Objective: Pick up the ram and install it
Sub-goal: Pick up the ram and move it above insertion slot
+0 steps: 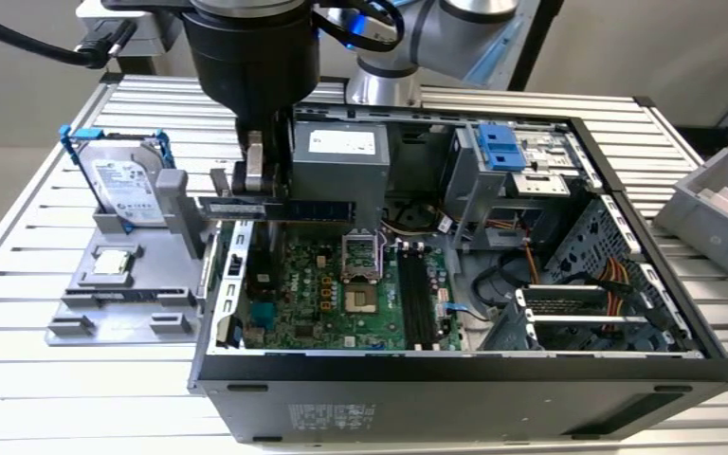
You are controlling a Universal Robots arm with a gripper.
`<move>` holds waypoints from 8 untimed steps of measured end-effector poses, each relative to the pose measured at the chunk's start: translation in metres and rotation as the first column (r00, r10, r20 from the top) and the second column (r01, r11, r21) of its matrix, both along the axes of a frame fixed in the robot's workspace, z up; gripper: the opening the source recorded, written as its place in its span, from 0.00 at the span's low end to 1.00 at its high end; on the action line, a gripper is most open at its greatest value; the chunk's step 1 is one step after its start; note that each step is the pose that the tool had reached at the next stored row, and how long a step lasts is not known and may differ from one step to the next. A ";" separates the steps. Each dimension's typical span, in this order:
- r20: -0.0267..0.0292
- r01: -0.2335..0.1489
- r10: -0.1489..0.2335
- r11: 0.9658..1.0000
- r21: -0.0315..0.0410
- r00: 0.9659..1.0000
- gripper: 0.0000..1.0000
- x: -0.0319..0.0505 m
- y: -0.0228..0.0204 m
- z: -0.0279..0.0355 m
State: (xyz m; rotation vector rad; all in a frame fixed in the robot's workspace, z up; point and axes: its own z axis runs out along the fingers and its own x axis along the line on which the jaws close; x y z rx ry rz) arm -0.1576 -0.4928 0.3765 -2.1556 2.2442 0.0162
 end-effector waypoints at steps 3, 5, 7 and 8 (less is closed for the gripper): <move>0.000 0.000 0.000 1.000 0.000 1.000 0.00 0.0035 0.0000 0.0000; 0.000 0.000 0.000 1.000 0.000 1.000 0.00 0.0057 0.0000 0.0000; 0.000 0.000 0.000 1.000 0.000 1.000 0.00 0.0079 0.0000 0.0000; 0.000 -0.001 0.001 1.000 0.000 1.000 0.00 0.0090 0.0000 0.0000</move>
